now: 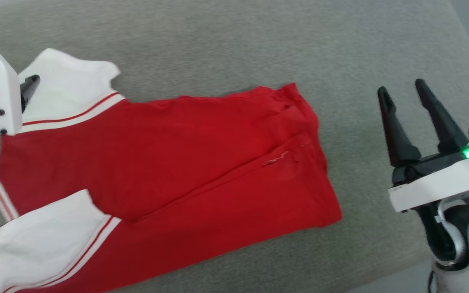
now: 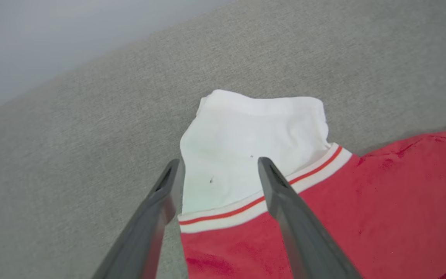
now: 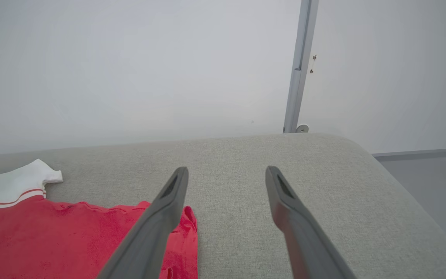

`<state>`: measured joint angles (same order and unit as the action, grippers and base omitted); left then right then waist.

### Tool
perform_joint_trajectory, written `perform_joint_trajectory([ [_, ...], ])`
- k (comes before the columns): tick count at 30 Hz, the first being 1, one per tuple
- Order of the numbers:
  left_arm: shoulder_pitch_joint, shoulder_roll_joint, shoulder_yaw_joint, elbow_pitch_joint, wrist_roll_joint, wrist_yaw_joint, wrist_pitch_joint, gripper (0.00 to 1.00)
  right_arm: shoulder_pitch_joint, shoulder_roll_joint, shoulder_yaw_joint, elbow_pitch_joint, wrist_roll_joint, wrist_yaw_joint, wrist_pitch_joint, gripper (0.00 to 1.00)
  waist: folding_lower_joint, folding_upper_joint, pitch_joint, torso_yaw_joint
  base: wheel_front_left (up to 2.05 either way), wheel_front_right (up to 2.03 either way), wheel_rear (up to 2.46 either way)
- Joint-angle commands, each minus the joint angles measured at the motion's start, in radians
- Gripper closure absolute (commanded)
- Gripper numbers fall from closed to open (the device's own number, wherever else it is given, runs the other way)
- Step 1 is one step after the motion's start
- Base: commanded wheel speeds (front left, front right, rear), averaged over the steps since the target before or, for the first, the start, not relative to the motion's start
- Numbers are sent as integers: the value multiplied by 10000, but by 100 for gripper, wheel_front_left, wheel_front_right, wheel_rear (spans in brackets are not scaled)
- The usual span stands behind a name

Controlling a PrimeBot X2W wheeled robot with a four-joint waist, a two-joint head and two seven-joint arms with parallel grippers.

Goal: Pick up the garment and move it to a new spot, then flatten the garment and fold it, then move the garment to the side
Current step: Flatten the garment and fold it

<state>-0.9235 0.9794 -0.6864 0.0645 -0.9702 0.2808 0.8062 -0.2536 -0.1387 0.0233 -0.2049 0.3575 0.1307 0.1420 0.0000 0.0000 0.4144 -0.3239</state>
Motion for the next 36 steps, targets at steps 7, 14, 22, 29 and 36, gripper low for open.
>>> perform_joint_trajectory([
  [7, -1150, -584, -418, 2350, 461, -1056, 246, 0, -147, 356, 353, 699, 58, 0, -635, 0, 0, 0, 419, -811, 0, 0, 0],
  [14, -1918, -1088, -597, 4616, 691, -1507, 268, 0, -186, 308, 593, 1024, 260, 0, -432, 0, 0, 0, 659, -1076, 0, 0, 0],
  [22, -1929, -1940, -868, 6629, 198, -1597, 1404, 100, -473, -13, 1182, 1156, 713, 0, 390, 0, 0, 0, 828, -1072, 0, 0, 0],
  [29, -2607, -2591, -1013, 6830, 293, -1751, 1552, 100, -1498, -257, 1552, 1707, 1081, 0, 1584, 0, 0, 0, 1093, -622, 0, 0, 0],
  [36, -3322, -3381, -1219, 6901, 511, -1967, 1389, 100, -3073, -595, 1742, 3134, 1634, 0, 2911, 0, 0, 0, 1332, 189, 0, 0, 0],
])
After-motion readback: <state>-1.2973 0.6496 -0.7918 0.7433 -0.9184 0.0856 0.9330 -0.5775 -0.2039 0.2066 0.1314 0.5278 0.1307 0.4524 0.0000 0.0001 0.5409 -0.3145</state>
